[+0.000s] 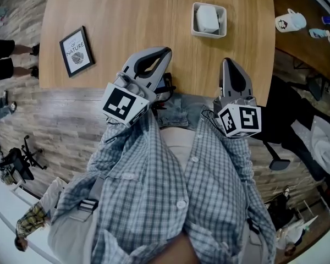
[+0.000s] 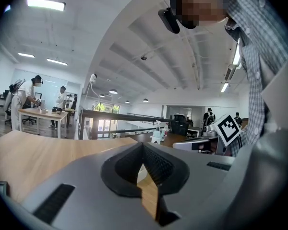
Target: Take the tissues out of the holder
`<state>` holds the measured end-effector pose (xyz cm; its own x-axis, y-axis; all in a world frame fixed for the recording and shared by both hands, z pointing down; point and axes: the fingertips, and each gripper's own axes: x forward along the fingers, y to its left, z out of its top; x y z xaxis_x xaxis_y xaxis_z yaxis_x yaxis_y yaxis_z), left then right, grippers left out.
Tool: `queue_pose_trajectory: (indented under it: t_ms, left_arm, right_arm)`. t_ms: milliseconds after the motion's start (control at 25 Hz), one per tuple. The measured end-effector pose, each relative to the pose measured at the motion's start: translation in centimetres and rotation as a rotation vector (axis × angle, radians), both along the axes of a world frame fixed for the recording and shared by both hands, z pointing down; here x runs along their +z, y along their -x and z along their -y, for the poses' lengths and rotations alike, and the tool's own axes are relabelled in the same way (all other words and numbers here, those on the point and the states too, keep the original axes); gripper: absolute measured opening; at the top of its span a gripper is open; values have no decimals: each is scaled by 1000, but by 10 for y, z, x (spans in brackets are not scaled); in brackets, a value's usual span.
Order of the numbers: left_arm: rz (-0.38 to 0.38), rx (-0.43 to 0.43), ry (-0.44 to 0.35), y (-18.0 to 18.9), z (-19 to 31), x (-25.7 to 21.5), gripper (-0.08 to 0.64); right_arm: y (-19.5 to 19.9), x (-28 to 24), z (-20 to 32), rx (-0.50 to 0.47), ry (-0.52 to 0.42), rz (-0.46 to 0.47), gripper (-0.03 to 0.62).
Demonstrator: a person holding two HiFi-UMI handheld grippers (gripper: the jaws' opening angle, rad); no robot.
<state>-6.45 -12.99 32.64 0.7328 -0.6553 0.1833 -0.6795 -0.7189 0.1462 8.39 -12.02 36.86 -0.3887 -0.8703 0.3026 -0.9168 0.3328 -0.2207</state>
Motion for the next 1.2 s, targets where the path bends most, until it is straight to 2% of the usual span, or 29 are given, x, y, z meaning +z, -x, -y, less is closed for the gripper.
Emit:
queue_pose_trajectory:
  t_ms: [520,800,1000,1200]
  left_arm:
    - [11,-115,-6,-10,34,-4,8]
    - [13,-155,1,-13,48,-4,8]
    - [24,-182,16,-9,50,-1,8]
    - [30,-208,23,-4,58,1,8]
  right_arm:
    - [-13,13,54,-95,30,-36,11]
    - [-27,34,80,-66,116,-98,11]
    - [-21,51,90,-106,159,-176,12]
    - [-15,67,101,-133,204,-185,12]
